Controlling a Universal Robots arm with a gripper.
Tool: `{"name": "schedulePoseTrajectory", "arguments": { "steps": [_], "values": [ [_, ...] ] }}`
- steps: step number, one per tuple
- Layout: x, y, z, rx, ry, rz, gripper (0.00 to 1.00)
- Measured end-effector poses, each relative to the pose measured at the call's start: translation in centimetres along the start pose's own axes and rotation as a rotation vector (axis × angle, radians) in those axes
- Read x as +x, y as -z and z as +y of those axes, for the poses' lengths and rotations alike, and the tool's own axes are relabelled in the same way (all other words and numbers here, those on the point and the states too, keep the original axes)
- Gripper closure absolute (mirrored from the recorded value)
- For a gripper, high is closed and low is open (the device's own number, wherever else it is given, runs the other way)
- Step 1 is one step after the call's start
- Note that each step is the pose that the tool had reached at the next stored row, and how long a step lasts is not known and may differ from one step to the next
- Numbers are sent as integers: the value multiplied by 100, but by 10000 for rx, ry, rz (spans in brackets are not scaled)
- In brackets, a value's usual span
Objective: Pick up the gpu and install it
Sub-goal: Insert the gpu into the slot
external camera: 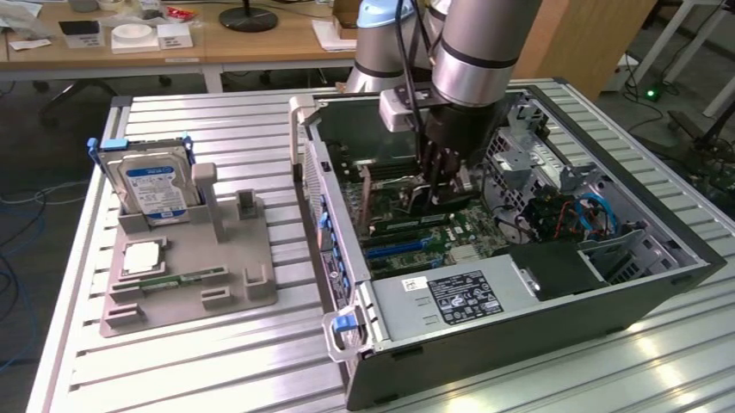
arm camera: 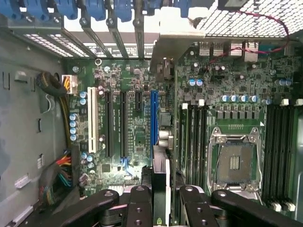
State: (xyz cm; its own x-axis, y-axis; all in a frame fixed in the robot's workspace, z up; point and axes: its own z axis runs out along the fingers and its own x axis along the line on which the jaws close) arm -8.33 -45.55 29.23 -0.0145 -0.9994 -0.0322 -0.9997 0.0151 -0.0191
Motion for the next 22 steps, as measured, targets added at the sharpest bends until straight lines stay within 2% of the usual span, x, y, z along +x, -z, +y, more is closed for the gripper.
{"name": "schedulePoseTrajectory", "arguments": {
  "steps": [11, 22],
  "values": [
    [2, -121, 32, -1, 0, -4, 73],
    [8, -169, 85, -1, 0, -3, 73]
  ]
}}
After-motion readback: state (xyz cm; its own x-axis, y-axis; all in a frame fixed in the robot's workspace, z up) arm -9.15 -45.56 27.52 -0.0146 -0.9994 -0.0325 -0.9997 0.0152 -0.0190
